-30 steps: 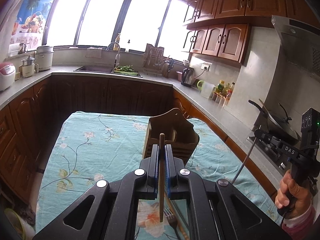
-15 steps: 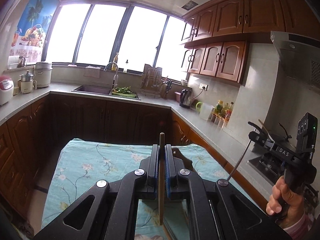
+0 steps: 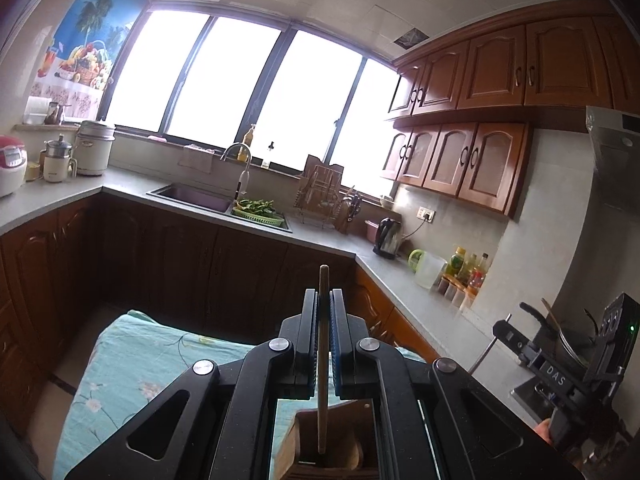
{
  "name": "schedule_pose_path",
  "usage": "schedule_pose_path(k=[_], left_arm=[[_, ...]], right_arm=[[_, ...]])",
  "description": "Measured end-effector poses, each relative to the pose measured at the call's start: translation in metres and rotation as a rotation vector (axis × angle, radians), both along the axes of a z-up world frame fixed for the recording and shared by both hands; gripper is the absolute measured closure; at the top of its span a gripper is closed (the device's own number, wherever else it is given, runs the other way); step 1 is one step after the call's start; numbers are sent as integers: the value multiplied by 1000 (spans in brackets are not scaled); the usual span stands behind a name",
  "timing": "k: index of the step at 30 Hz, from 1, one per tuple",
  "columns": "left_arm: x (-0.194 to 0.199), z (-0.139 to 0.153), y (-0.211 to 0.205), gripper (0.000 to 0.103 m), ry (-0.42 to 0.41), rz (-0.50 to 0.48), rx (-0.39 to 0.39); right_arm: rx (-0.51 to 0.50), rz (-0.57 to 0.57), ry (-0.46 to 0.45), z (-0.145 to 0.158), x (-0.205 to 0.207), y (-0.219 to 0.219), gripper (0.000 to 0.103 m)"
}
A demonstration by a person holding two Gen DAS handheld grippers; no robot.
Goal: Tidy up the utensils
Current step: 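Lift both held chopsticks and carry them over the wooden utensil holder, then lower the chopsticks into the holder and open both tools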
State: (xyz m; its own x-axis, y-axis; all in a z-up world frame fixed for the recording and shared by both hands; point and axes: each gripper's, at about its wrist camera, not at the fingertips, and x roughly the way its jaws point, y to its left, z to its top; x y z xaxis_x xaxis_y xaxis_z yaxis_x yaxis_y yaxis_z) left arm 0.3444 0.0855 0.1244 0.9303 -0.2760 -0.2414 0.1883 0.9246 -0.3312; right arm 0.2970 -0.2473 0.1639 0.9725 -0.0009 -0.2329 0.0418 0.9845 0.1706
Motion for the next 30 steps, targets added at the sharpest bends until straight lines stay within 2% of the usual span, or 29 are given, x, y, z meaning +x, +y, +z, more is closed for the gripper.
schedule_pose_path(k=[8,13,28,30], left_arm=[[45,-71,-19,100,44,34,-60],[65,-93,-32,100,83,20,-51],[81,-67,-18,98,109,3,-6],[79,-64,-18,98,111,1,-1]], right_arm=[[47,-18,35,-58,20,-7,99],[60,-35,44,-78,20,-8,99],[74,-30,85,-76,27,-16,98],[84,-27,95,-75,27,-17,93]])
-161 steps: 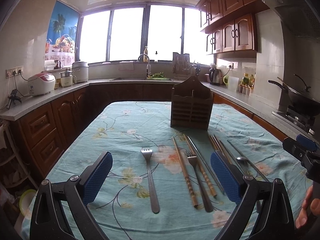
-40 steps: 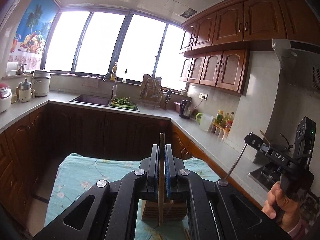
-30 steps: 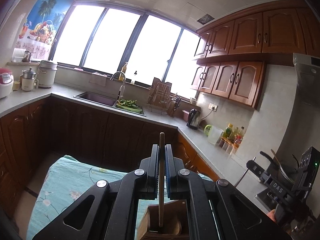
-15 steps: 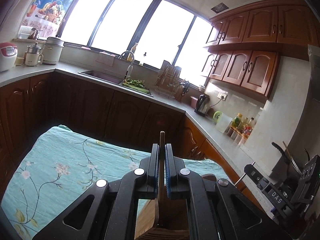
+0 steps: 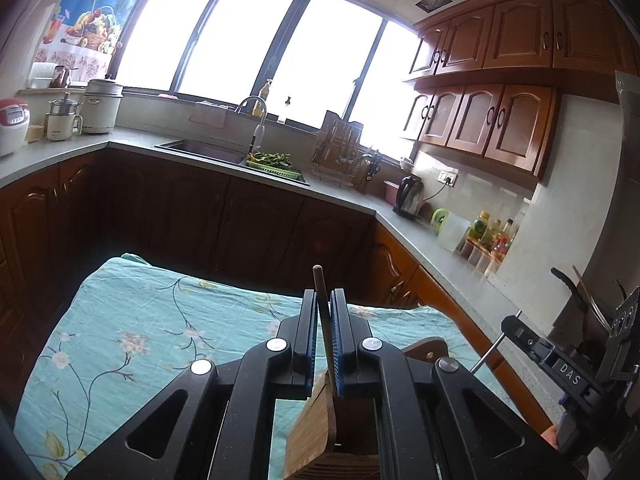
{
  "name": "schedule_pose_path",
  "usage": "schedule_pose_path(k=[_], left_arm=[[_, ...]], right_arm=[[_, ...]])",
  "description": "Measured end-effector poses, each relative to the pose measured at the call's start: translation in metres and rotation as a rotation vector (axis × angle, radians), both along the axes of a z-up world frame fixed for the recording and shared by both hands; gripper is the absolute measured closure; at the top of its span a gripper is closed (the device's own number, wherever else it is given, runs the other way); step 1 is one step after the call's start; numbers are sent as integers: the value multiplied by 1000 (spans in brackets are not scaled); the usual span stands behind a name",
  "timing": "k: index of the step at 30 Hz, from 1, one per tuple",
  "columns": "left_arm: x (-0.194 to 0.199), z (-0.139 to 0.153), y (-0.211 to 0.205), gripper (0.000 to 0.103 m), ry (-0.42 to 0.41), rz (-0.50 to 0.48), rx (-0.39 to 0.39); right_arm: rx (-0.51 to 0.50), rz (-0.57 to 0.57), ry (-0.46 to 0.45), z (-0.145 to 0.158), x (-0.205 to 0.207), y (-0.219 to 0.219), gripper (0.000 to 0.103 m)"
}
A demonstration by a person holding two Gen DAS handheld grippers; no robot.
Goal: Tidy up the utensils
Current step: 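Lower the chopsticks into the holder and open both tools, then move both tools back down toward the remaining utensils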
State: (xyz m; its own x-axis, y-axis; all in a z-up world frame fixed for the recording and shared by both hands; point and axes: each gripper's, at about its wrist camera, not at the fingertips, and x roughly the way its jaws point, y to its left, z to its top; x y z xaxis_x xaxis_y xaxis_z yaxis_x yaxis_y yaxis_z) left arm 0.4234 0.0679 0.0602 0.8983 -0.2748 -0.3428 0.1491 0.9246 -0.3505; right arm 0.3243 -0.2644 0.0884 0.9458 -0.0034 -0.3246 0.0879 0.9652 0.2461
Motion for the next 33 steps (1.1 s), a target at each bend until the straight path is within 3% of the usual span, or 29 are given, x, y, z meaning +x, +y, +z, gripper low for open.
schedule_pose_path(k=[3,4,5,7,14,21,33], left_arm=[[-6,4,1,87,18,-7,3],[-8,7,1,81,19,-5,4],[-11,9,2,77,22,3,12],[-18,13,3,57,17,5,16],[-58,23,9,30,22,41,32],[-114,30,17,25,38,33,19],[-204,23,41,22,119,23,-16]], right_arm=[[13,-6,13,0,0,-3,91],[24,-5,17,0,-1,-5,82],[41,1,17,1,-2,-7,60],[67,11,-4,4,-9,-9,39],[98,32,-57,24,-41,-9,12],[86,58,-53,28,-81,-2,5],[75,56,58,-1,-163,-2,5]])
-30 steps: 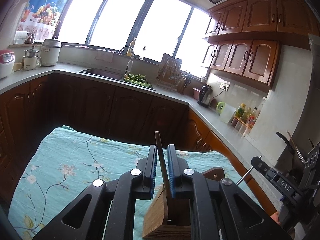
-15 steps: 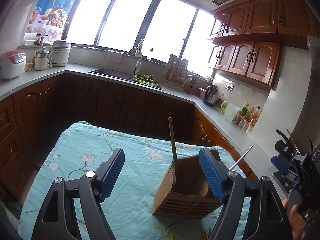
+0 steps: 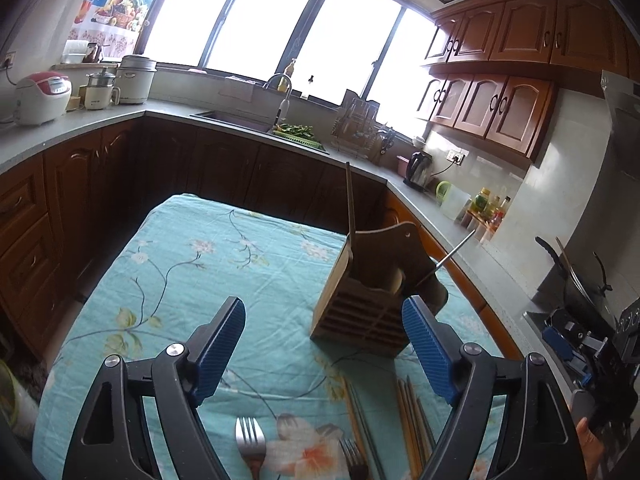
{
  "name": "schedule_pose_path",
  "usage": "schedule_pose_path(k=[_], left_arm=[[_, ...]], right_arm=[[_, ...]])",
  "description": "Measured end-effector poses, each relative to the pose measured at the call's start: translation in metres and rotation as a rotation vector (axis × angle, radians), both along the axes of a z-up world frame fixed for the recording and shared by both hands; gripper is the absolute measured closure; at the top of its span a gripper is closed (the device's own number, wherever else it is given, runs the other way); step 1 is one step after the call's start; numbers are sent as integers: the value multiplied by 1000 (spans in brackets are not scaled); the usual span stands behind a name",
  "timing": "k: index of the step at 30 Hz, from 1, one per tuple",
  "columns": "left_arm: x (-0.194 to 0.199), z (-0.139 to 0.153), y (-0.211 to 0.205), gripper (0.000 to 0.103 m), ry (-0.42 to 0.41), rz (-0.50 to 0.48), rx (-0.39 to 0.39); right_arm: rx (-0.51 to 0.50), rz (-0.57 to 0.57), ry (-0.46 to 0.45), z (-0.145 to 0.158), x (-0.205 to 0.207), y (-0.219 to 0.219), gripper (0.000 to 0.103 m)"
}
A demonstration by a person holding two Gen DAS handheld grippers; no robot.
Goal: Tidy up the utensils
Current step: 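Move both tools back down toward the remaining utensils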
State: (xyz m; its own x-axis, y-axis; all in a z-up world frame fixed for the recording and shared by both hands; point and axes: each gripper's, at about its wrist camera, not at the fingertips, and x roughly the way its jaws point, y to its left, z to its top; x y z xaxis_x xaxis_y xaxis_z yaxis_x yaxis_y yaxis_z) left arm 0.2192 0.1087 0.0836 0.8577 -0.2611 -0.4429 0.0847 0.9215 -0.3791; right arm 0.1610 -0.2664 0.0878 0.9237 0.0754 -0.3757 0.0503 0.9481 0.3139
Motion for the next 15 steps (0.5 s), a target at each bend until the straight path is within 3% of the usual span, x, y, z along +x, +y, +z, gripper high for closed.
schedule_pose_path(k=[9,15], left_arm=[[-52,-16,5,22,98,-5,-36],[-66,-30,-3,22,163,-29,-26]], right_arm=[[-34,-13,88,-26,-53,5,5],[-41,-14,164,-56,-79,12,5]])
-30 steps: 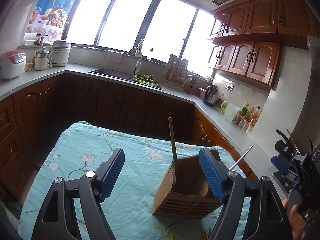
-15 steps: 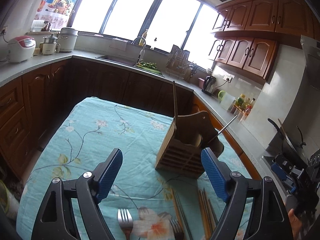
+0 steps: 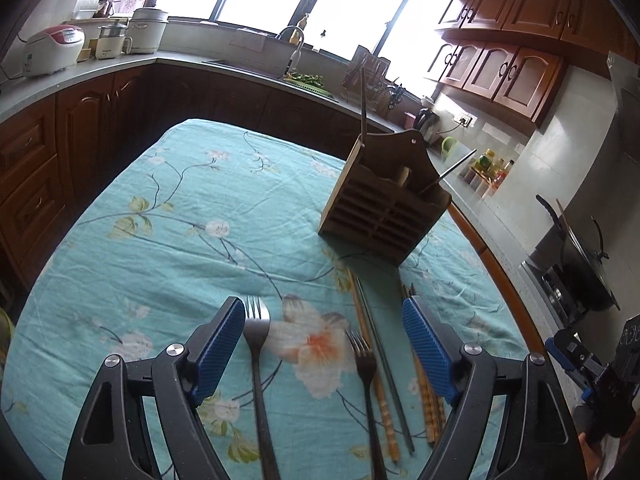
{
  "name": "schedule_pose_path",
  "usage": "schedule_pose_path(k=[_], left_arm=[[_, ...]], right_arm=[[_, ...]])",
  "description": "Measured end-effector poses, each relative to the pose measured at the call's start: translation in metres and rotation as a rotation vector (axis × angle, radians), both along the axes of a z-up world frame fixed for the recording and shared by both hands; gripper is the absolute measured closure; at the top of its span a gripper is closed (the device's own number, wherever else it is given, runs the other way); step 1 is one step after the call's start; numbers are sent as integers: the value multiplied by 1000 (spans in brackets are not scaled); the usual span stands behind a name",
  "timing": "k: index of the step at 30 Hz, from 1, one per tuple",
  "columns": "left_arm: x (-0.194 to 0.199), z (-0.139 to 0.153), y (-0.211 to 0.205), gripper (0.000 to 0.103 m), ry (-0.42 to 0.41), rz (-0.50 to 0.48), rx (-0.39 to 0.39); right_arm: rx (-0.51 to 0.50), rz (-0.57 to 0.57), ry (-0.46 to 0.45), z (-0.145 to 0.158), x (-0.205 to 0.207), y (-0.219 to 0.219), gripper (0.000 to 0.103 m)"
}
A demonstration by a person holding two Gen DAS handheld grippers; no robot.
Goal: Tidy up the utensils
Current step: 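Move both tools back down toward the remaining utensils, then grasp the silver spoon with the right tool while the left tool grasps a dark fork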
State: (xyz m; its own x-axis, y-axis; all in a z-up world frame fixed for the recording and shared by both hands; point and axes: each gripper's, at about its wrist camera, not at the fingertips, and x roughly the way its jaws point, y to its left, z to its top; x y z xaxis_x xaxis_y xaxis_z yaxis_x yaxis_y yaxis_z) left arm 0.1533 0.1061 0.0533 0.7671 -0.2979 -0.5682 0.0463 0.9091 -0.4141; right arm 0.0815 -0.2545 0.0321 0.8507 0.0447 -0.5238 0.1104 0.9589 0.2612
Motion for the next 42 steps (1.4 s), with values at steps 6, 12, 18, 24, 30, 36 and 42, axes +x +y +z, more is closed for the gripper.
schedule_pose_path(k=[6,12,18,24,30,36,42], left_arm=[[-5,-6,-12,22,39,-29,21],[-1,-7,-25,22,65,-55,38],[8,-12,-45,24,95,-99,83],[26,-24,-65,36,141,-148,112],[47,-39,-83,49,201,-191,147],[69,-51,-93,56,236,-198,171],[85,-59,-107,66,241,-217,228]], right_arm=[[14,-20,55,-19,-13,-6,5],[14,-14,83,-28,-16,-2,6],[20,8,147,-41,-6,2,25],[60,34,240,-64,9,3,46],[82,41,297,-79,21,1,56],[90,45,335,-87,31,1,65],[41,47,355,-87,39,5,79]])
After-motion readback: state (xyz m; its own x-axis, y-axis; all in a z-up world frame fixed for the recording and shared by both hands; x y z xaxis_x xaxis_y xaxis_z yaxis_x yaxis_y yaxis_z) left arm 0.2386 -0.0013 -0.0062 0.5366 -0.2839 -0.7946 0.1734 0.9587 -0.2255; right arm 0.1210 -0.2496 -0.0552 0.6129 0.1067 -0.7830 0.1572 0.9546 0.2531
